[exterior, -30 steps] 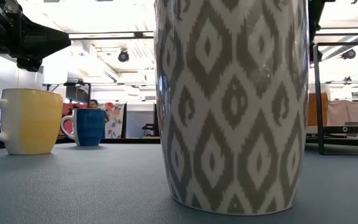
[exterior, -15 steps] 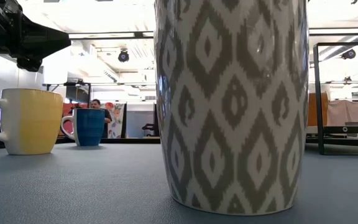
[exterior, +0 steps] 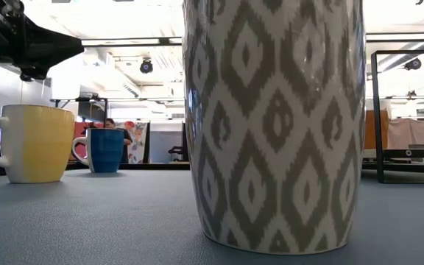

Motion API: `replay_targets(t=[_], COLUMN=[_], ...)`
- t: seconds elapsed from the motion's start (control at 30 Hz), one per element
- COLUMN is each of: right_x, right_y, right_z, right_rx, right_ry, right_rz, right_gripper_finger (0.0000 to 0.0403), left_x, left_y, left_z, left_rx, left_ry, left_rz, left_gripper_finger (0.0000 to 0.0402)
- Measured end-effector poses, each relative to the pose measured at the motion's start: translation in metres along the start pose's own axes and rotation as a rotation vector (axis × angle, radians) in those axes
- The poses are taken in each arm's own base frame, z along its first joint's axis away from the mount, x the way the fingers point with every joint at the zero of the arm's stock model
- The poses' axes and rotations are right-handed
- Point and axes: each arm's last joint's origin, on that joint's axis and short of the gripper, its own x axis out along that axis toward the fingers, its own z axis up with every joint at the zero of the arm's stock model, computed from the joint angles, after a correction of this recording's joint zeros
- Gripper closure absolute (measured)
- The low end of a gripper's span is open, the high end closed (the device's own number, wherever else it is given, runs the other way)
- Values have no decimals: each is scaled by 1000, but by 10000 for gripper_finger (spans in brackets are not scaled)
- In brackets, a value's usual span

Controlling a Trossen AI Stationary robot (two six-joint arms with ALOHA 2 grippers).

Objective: Place coffee mugs
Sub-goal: Move the orange patterned mug to the top middle

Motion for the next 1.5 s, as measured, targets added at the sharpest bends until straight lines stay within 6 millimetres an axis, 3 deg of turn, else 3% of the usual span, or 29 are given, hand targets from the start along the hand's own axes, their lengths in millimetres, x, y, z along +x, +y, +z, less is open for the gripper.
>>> replay_targets(t=[0.2, 0.5, 0.93, 1.2, 1.5], right_x=[3, 3, 3, 3, 3], right_y=[-1, -1, -1, 0, 0], right_z=[0, 0, 0, 3, 4], right_rx=[5, 3, -3, -32, -42], right_ry=[9, 6, 5, -32, -37], right_rz=[-8, -14, -15, -7, -20], right_gripper_finger=[330, 330, 330, 330, 330], left_x=[0, 0, 7, 23, 58], left_y=[1, 6, 7, 5, 3], left_z=[1, 16, 15, 40, 52], left_rx=[0, -157, -249, -139, -11], left_ry=[-4, -110, -109, -68, 190], left_rz=[28, 64, 77, 116, 267], left_gripper_finger=[306, 306, 306, 306, 306])
